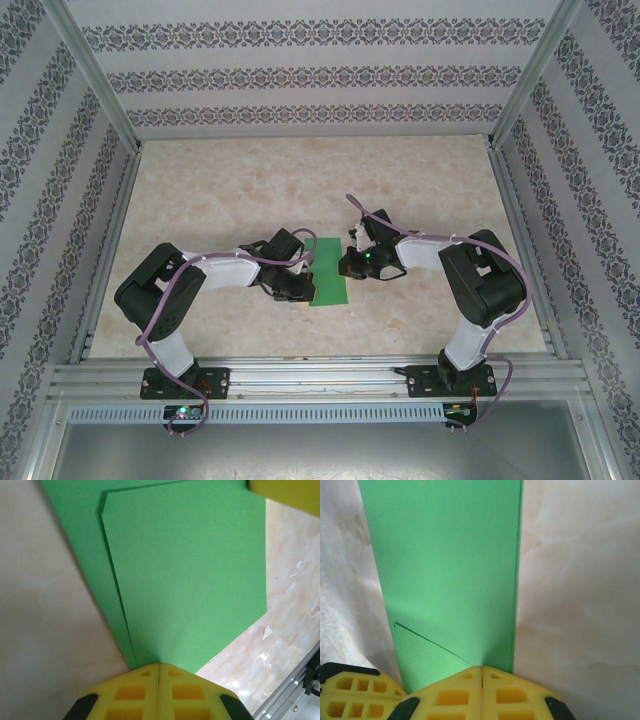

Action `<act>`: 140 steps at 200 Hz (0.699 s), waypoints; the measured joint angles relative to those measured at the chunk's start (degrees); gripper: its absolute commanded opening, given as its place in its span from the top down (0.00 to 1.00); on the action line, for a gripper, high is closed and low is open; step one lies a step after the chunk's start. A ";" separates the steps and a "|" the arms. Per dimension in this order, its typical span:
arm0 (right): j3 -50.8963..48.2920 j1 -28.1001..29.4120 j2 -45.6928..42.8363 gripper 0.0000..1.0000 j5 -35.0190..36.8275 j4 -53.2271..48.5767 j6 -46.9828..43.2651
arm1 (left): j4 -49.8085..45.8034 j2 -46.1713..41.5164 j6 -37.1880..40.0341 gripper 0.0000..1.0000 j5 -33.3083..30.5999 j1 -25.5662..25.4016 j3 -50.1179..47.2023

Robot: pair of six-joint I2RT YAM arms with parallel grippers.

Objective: Fold a paper plane with a square sheet of paper (fold left side to right side)
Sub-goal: Fold the triangle a second time at the center of the table.

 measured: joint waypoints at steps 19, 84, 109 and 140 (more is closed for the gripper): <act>0.37 -1.25 0.15 1.00 0.04 -0.52 -0.72 | 0.02 0.09 0.00 1.00 0.02 0.00 0.07; 1.07 -3.69 -0.07 1.00 0.98 -2.12 -2.32 | 0.00 0.09 0.00 1.00 0.04 0.00 0.07; 0.92 -3.65 -2.64 1.00 1.42 -2.51 -2.12 | 0.02 0.09 0.00 1.00 0.04 0.00 0.07; 0.20 -2.08 -5.75 1.00 -0.20 -0.33 -0.52 | 0.00 0.09 0.00 1.00 0.04 0.00 0.07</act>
